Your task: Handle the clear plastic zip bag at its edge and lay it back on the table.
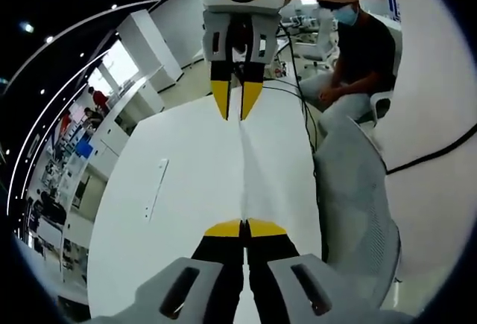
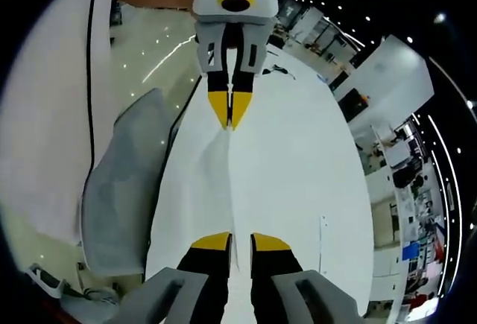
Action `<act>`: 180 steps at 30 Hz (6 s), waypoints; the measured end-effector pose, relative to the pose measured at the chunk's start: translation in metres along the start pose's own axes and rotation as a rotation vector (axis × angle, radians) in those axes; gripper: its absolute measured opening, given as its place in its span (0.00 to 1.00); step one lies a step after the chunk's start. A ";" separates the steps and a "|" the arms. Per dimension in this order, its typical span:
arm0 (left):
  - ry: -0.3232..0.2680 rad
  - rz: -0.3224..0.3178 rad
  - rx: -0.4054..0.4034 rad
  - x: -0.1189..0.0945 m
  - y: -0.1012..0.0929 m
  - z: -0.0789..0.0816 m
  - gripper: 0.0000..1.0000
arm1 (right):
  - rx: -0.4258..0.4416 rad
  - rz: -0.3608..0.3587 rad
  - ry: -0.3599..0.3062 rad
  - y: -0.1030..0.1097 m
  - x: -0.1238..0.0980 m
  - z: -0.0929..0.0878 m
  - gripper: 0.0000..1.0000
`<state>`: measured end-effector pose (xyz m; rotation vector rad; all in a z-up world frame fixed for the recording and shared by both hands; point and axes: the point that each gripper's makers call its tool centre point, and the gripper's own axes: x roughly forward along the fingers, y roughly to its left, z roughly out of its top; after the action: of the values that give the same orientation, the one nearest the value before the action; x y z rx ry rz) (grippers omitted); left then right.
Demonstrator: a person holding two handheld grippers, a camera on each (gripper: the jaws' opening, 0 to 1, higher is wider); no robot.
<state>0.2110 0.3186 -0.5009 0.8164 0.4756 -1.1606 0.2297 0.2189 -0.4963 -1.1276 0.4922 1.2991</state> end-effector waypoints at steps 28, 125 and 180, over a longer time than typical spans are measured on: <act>-0.013 0.018 -0.004 0.001 0.000 0.004 0.00 | 0.018 0.046 -0.217 0.011 0.009 0.079 0.08; -0.050 0.025 -0.027 -0.004 -0.009 0.007 0.00 | -0.047 0.079 -0.181 0.020 0.043 0.094 0.00; -0.057 0.028 -0.030 -0.006 -0.007 0.000 0.00 | 0.014 0.061 -0.132 0.022 0.027 0.052 0.00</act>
<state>0.2018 0.3215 -0.4990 0.7601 0.4323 -1.1449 0.2018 0.2738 -0.5046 -1.0146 0.4401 1.4109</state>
